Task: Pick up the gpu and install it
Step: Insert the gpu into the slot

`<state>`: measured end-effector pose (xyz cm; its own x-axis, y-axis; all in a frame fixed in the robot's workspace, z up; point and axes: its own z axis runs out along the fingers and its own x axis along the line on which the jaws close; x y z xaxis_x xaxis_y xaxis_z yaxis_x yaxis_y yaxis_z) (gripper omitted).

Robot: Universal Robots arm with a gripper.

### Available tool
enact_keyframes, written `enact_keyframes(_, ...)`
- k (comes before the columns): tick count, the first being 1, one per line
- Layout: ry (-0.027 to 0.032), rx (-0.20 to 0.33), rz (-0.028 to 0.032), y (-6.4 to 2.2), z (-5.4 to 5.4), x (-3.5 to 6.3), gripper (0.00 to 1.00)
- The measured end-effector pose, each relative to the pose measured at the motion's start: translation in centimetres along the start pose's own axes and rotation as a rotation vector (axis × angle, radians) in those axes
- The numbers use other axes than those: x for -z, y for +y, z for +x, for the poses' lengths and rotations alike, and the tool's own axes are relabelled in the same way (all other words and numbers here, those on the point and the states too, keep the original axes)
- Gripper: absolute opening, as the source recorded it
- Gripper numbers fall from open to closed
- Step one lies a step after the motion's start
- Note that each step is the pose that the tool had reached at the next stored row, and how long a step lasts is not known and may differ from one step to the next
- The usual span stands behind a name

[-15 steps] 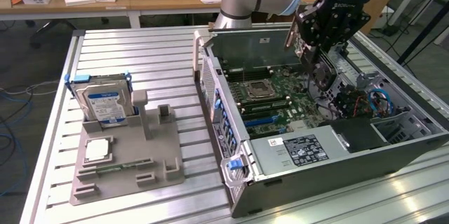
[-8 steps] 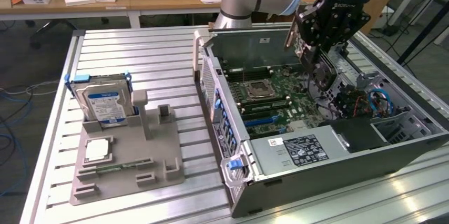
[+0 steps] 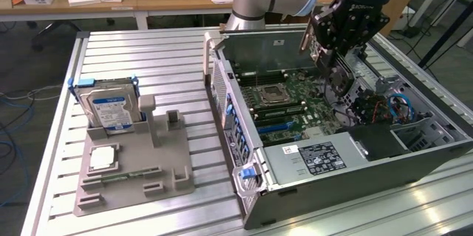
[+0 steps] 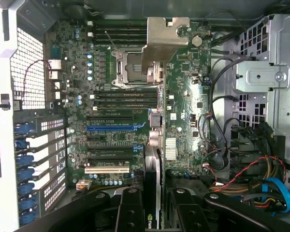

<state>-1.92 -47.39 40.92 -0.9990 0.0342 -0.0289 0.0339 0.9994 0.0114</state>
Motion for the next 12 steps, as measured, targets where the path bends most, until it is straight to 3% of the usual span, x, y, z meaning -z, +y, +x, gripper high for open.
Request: enact_keyframes(12,0.0002,0.0,-0.0003,-0.02,0.1,-1.97,0.27)
